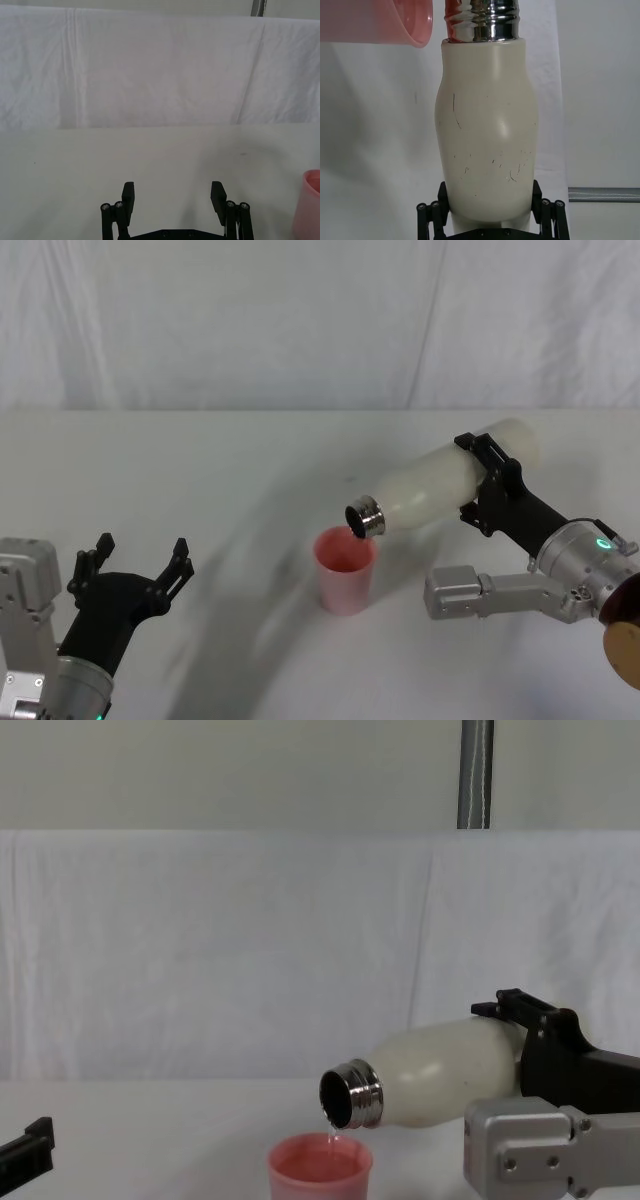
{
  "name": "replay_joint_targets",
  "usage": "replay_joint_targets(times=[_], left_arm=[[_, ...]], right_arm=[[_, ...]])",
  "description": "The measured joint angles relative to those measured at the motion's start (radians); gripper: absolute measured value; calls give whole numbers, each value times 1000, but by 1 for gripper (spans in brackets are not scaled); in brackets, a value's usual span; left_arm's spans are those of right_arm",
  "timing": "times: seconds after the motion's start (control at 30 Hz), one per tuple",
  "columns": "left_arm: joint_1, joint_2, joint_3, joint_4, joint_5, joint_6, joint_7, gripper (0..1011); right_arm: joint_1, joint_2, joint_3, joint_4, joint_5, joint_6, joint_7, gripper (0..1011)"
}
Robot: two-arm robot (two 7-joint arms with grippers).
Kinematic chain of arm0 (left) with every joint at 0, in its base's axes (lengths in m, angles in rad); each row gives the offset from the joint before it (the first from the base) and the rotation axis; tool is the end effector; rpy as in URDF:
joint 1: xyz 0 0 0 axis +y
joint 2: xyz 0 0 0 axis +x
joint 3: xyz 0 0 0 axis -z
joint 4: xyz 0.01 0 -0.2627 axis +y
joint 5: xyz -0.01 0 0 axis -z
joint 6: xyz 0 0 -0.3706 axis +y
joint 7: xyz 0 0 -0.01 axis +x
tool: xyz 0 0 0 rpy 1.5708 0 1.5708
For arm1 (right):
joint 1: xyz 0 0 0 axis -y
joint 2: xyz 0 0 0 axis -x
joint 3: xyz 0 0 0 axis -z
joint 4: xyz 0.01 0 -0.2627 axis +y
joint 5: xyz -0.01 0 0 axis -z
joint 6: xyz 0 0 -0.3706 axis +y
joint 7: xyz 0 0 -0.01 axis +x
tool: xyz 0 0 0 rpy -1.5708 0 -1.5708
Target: Grasp the thermos with one hand and pour water into the cup lid.
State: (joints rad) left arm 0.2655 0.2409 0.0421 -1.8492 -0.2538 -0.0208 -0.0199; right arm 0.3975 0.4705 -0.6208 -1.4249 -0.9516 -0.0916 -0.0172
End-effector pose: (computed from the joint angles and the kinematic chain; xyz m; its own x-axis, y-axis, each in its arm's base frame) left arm 0.3214 0.0245 -0.2599 0.1244 0.9917 -0.0327 -0.9921 0.1239 -0.0176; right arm 0.4408 0.0518 -0.2419 0.0367 -0.0032 0.9993 0.8493 0.5270 -0.0295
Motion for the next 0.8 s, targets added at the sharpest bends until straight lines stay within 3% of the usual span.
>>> replay_joint_targets(times=[0.8], left_arm=[[0, 0, 0, 0, 0, 0, 0, 1001]], right_arm=[[-2, 2, 1, -5, 0, 1, 2, 959]])
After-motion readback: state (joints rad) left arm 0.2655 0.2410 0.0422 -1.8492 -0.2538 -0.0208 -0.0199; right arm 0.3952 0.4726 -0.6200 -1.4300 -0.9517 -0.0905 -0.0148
